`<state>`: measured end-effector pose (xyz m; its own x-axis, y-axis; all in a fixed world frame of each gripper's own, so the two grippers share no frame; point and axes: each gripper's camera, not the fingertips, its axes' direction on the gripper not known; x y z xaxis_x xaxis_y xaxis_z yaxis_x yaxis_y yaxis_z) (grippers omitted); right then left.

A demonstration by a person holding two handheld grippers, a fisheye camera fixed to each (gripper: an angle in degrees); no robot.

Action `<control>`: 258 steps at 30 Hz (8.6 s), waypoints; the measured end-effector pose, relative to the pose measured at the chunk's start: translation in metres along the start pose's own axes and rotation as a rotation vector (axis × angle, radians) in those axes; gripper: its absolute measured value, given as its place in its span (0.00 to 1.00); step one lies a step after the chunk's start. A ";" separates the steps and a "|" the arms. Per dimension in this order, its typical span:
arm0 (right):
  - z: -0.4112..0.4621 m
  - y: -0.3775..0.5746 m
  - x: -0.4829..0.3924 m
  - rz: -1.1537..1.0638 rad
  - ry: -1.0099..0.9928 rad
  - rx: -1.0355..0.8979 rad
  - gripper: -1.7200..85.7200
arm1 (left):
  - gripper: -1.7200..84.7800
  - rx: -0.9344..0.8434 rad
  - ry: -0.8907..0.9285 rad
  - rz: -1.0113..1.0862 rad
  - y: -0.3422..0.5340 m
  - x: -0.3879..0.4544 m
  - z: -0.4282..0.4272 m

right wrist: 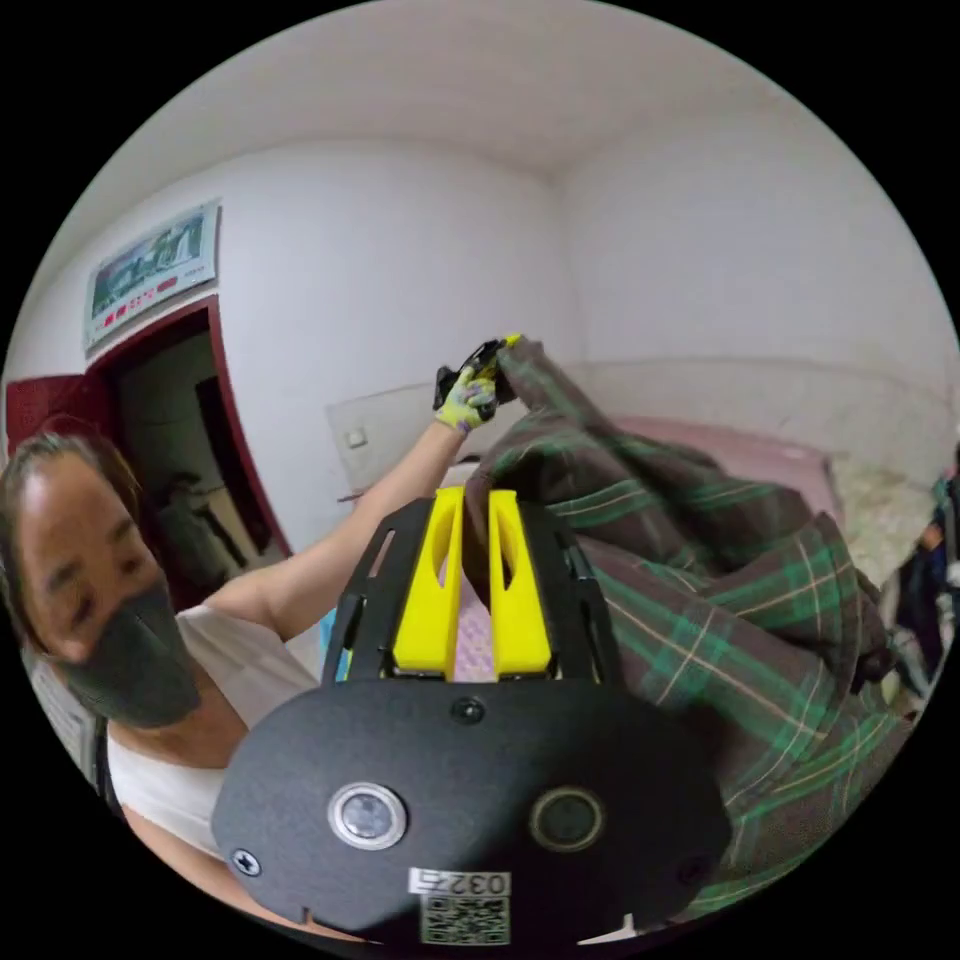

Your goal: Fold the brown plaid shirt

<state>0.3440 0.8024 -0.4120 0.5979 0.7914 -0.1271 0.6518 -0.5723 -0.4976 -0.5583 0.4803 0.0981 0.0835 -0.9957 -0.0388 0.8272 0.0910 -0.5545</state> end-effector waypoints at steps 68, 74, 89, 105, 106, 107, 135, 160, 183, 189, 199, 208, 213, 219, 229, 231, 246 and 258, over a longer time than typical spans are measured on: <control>0.001 0.107 0.318 0.858 0.238 -0.138 0.13 | 0.12 -0.846 -0.643 0.154 0.223 -0.202 0.256; 0.013 0.119 0.325 0.861 0.131 -0.126 0.13 | 0.16 -0.982 -0.368 0.399 0.364 -0.050 0.146; -0.039 0.099 0.205 0.298 0.142 0.087 0.01 | 0.07 -0.983 -0.504 0.496 0.398 -0.040 0.042; -0.069 0.284 0.102 0.210 -0.030 -0.230 0.13 | 0.04 -0.460 -0.497 0.051 0.388 -0.076 -0.330; -0.069 0.283 0.102 0.214 -0.019 -0.218 0.12 | 0.03 -0.423 -0.484 0.065 0.387 -0.075 -0.334; -0.066 0.278 0.102 0.222 0.009 -0.201 0.11 | 0.01 -0.370 -0.461 0.088 0.382 -0.074 -0.335; -0.008 0.242 0.175 0.652 0.628 -0.074 0.10 | 0.01 -0.838 -0.825 0.068 0.319 -0.161 -0.096; 0.027 0.285 0.115 0.184 0.500 -0.171 0.11 | 0.01 -0.945 -0.411 0.046 0.321 -0.196 0.094; -0.019 0.400 0.204 0.642 0.052 0.047 0.06 | 0.01 -0.972 -0.389 -0.100 0.304 -0.215 0.105; -0.039 0.248 0.098 0.148 0.951 -0.262 0.03 | 0.01 -0.975 -0.381 -0.100 0.303 -0.210 0.108; 0.011 0.303 0.092 -0.110 1.507 -0.305 0.02 | 0.01 -1.022 -0.325 -0.077 0.308 -0.196 0.118; -0.043 0.411 0.103 0.464 1.120 -0.147 0.13 | 0.01 -1.034 -0.093 -0.141 0.297 -0.174 0.137; -0.118 0.481 0.121 0.831 0.658 0.321 0.20 | 0.01 -1.020 -0.261 0.089 0.266 -0.150 0.222; -0.120 0.552 0.134 0.885 0.222 0.706 0.23 | 0.01 -0.972 -0.367 -0.086 0.259 -0.221 0.317; -0.126 0.496 0.125 0.822 0.545 0.685 0.06 | 0.01 -0.985 -0.537 -0.144 0.269 -0.288 0.426; -0.129 0.462 0.121 0.734 0.636 0.610 0.05 | 0.01 -0.966 -0.553 -0.158 0.264 -0.303 0.437; -0.075 0.258 0.196 0.431 0.826 0.231 0.05 | 0.07 -0.754 -0.198 -0.204 0.194 -0.275 0.359; 0.180 0.132 0.070 -0.133 0.485 -0.106 0.05 | 0.22 -0.484 0.239 -0.329 0.218 -0.159 0.100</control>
<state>0.3881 0.8213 -0.6405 0.6378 0.6828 0.3563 0.7656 -0.5118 -0.3897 -0.3357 0.6601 0.0671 -0.3052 -0.9513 0.0442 0.4388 -0.1817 -0.8800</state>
